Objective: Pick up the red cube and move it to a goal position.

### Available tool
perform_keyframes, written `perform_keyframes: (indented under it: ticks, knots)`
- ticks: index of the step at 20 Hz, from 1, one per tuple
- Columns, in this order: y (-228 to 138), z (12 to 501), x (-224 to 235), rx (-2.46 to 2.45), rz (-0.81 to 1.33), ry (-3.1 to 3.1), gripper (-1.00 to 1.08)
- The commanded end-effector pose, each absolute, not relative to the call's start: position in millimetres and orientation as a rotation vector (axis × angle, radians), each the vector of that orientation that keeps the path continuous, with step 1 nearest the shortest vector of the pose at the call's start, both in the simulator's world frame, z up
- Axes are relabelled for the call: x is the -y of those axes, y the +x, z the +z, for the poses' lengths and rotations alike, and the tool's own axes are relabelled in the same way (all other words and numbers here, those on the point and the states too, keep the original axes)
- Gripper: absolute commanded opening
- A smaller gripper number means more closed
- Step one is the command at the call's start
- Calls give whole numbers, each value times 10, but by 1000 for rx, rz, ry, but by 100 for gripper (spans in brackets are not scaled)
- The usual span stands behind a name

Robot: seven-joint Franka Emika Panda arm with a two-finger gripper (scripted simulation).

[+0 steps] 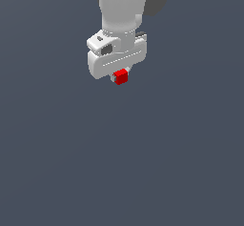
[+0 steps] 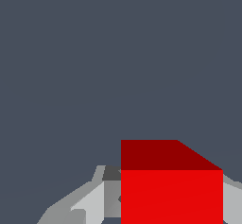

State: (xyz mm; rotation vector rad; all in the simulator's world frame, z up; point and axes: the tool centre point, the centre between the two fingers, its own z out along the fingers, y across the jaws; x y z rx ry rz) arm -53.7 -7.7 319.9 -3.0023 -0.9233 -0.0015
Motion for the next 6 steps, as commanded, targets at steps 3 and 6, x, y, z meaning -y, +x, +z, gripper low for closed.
perform_keyframes:
  ticks: [3,6]
  knots:
    - [-523,3332,90,923,0,-3003,-100]
    - [-520,3354,92,923,0,-3003,-100]
